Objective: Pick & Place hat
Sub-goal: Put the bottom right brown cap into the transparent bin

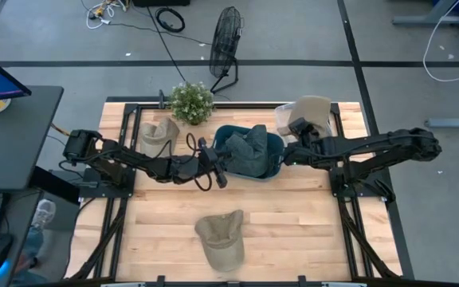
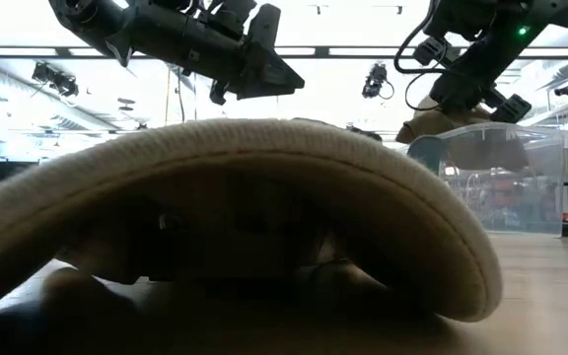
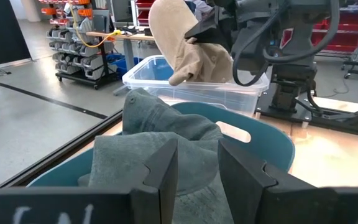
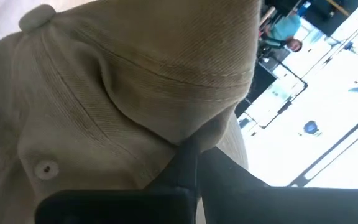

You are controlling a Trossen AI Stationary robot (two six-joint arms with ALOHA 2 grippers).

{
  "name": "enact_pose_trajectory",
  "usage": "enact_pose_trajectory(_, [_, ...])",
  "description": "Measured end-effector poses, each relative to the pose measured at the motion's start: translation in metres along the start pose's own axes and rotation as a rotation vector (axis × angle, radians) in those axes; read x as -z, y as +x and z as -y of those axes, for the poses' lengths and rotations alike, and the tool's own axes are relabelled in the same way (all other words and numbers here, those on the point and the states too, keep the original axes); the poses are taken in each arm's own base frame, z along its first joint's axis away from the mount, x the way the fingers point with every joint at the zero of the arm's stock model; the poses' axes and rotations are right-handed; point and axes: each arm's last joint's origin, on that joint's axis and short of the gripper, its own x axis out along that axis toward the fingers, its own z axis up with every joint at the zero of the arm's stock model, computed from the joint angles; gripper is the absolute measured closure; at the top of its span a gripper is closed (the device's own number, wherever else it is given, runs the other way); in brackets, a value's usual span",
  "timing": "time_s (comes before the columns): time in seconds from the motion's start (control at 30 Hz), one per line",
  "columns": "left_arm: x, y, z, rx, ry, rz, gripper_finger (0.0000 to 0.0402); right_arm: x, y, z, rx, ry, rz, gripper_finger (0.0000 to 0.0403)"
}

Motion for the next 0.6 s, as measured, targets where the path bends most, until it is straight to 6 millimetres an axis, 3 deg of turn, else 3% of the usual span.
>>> enact_pose_trajectory(0.6, [0.0,0.0,0.0,0.001,0.002,-0.001,0.0282,0.015,-0.007,-0.014,-0.078,-0.226,0.044,0.0403])
